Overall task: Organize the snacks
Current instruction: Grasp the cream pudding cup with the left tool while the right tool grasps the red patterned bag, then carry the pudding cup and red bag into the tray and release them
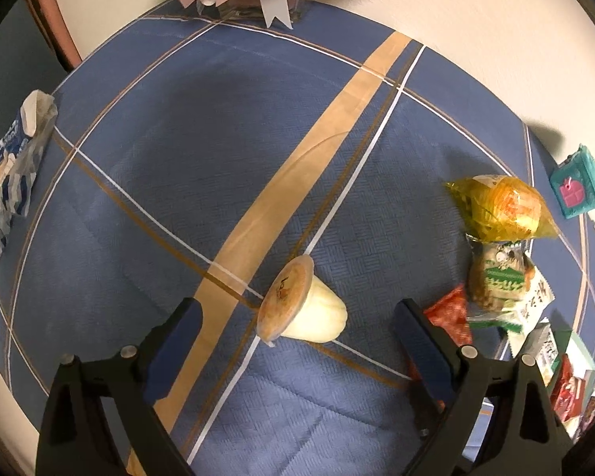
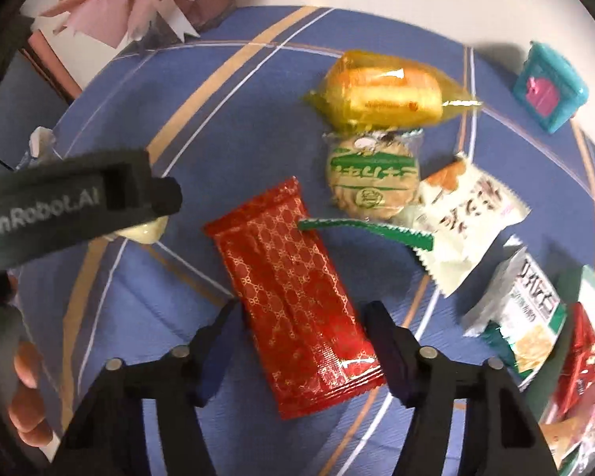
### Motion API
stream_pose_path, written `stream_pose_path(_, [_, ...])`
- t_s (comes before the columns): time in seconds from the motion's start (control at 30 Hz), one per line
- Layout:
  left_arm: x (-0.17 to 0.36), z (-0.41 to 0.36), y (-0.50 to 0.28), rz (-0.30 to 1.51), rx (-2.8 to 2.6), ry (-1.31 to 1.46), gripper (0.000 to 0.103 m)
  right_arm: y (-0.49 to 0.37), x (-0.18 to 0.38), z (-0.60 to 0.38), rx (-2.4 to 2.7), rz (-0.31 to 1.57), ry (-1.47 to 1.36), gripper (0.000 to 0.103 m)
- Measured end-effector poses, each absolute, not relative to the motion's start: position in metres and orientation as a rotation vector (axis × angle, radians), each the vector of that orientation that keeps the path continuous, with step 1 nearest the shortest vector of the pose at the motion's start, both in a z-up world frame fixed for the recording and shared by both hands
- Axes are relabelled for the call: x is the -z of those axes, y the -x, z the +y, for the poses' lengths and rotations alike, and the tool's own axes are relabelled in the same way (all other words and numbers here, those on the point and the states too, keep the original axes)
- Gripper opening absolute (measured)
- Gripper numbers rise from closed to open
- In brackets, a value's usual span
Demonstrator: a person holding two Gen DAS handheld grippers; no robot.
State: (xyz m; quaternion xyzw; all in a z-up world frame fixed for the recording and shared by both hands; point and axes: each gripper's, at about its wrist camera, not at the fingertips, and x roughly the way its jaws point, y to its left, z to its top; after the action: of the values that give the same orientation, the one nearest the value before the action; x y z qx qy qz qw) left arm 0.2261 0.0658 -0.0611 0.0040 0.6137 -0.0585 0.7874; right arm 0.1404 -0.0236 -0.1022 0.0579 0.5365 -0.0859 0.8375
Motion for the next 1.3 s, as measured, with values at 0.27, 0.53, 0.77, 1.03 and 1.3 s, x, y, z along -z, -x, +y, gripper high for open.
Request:
stream_pose_path(0.27, [0.067,0.046,-0.224,1.309,0.156,-0.107,0.077,-0.132,0.099,-0.047,0.253,1.122,-0.2,0.058])
stream_pose_path(0.53, [0.077,0.036,-0.223,1.315,0.13,-0.194,0.045,-0.133,0.101,-0.039,0.277,1.123,-0.189,0.057])
stream_pose_path(0.77, [0.076,0.036,-0.205,1.315,0.137,-0.216,0.044,-0.119,0.106,-0.042,0.302,1.13,-0.178,0.057])
stream_pose_path(1.03, [0.077,0.026,-0.186,1.323,0.178,-0.249,0.044,-0.097,0.11,-0.034,0.336,1.143,-0.166,0.055])
stream_pose_path(1.3, [0.057,0.027,-0.168,1.299,0.241,-0.15,0.043,-0.072,0.1,-0.041,0.332,1.105,-0.234,0.05])
